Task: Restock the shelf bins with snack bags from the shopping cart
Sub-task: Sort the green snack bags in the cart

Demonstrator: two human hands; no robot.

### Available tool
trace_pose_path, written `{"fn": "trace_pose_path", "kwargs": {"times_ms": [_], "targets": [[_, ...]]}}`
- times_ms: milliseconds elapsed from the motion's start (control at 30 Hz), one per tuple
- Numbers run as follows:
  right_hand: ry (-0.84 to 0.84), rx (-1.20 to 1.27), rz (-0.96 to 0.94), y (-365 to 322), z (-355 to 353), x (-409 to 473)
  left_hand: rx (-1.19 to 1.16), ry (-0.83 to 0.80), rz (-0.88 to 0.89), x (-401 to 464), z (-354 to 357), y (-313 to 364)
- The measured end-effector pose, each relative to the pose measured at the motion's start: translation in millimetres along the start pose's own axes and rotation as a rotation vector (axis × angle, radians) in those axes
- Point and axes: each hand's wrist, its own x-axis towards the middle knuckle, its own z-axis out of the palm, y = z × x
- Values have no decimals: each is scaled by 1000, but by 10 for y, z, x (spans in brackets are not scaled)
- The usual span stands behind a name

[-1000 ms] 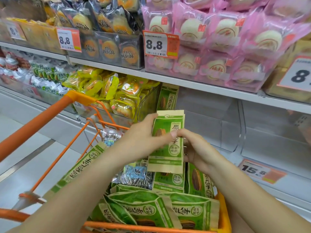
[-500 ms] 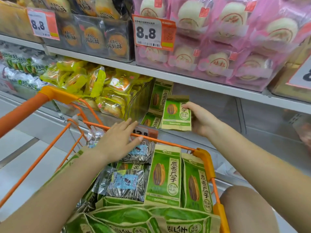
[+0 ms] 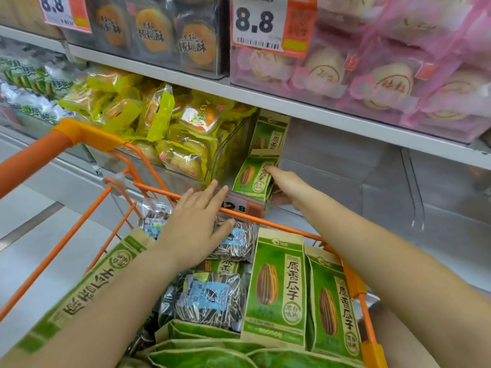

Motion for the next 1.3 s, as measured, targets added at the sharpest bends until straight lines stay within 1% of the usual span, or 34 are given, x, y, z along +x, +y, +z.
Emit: {"fn": "trace_pose_path", "kwargs": {"times_ms": [133, 233, 333, 400, 500, 633, 767, 833, 900, 1067, 1200, 1300], "targets": [[-52, -67, 84, 11, -42, 34, -15, 19, -1, -11, 12, 8], [-119, 91, 192, -31, 24, 71, -21, 26, -2, -13, 18, 12], [-109, 269, 274, -78, 59, 125, -13, 31, -1, -14, 23, 12], [-104, 298, 288, -70, 60, 150, -17, 35, -2, -12, 21, 15], [-140, 268, 306, -44, 67, 171, -29, 46, -5, -18, 15, 23], [-145, 232, 280, -36, 78, 200, -28, 52, -5, -23, 13, 28], [-212, 280, 270, -57, 67, 179, -28, 48, 1, -14, 29, 25], [-217, 224, 230, -66, 53, 183, -24, 48, 0, -16, 26, 26], [-186, 141, 141, -72, 69, 203, -24, 50, -1, -19, 26, 25], [32, 23, -113, -66, 130, 354, -14, 49, 0, -11, 19, 27], [209, -232, -295, -76, 114, 384, -14, 52, -2, -12, 20, 32], [325, -261, -377, -96, 117, 426, -13, 57, 4, -19, 22, 28]]}}
